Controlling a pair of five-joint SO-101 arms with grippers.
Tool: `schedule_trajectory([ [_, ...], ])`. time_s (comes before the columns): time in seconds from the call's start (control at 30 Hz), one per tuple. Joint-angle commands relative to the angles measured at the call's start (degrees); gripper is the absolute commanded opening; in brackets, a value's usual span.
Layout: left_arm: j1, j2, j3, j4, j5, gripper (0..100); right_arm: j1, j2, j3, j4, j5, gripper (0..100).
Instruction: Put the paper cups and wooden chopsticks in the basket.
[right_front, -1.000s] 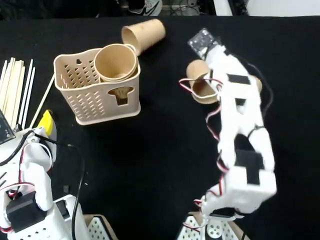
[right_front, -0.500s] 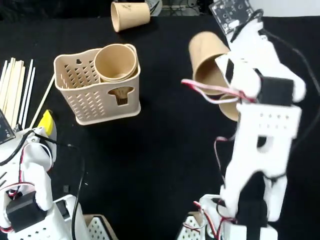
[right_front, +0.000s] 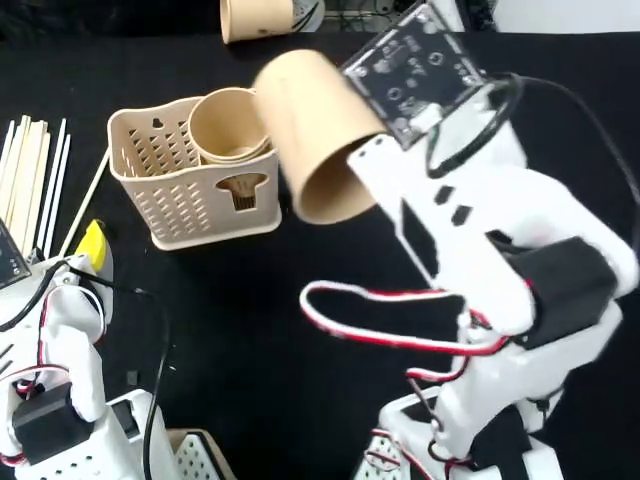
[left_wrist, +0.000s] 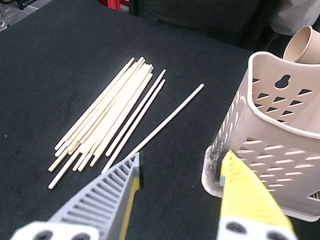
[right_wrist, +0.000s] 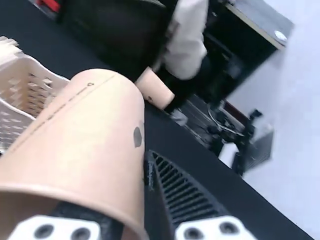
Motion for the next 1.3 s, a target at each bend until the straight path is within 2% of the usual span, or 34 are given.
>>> schedule_trajectory([
  [0.0, -0.1, -0.1, -0.2, 0.1, -0.4, 26, -3.3, 2.9, -2.6, -1.9, -2.0, 1.1],
  [0.3, -0.1, -0.1, -0.2, 0.1, -0.4, 26, -8.9, 13.1, -8.0, -3.3, -6.4, 1.1],
  [0.47, -0.1, -0.1, -0.2, 0.2, -0.4, 26, -9.7, 21.8, -13.2, -3.4, -7.8, 1.1],
  [0.73, -0.1, -0.1, -0.2, 0.3, -0.4, 26, -6.8, 34.2, -20.9, 0.4, -7.7, 1.1],
  [1.03, -0.1, -0.1, -0.2, 0.3, -0.4, 26, -2.7, 38.7, -22.6, 3.5, -7.7, 1.6],
  [1.1, -0.1, -0.1, -0.2, 0.3, -0.4, 26, -2.9, 39.3, -22.9, 3.3, -7.7, 6.3],
  [1.27, -0.1, -0.1, -0.2, 0.3, -0.4, 26, -4.1, 39.3, -23.0, 0.3, -7.8, 31.4],
])
